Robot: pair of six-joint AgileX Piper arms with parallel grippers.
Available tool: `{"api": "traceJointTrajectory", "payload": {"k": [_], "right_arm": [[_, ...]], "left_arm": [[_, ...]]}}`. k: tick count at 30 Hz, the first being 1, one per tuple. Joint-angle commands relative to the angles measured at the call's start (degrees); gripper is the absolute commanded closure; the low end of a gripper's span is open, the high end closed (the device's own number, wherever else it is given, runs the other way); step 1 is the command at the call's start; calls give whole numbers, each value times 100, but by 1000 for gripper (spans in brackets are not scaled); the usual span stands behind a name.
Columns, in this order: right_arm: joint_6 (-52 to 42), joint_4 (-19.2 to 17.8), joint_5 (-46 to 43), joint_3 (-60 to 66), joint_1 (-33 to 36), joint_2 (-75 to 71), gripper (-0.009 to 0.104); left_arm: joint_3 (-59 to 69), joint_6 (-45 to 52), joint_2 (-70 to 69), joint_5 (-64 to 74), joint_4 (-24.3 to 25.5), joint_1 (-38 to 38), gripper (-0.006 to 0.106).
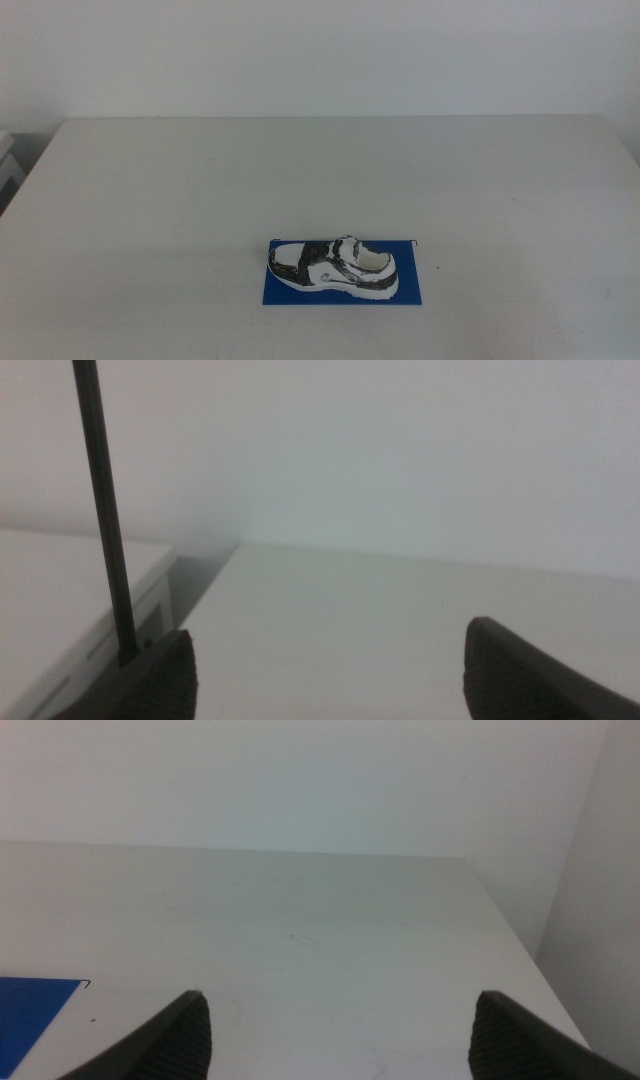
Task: Use one arm to grab the shoe from the table and place it on the mat.
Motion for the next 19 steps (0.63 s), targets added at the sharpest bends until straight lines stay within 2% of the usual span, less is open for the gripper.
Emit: {"api": "traceJointTrajectory", "payload": {"k": [1, 10, 19], "right_arm": [[-72, -49, -454, -54, -27, -121, 29], [-72, -49, -454, -54, -27, -121, 29], [-72, -49, -454, -54, -27, -121, 29]], "left_arm": [[137, -17, -89, -426, -72, -4, 11], [914, -22, -412, -447, -139, -11, 11], [954, -22, -412, -275, -133, -11, 11]]}}
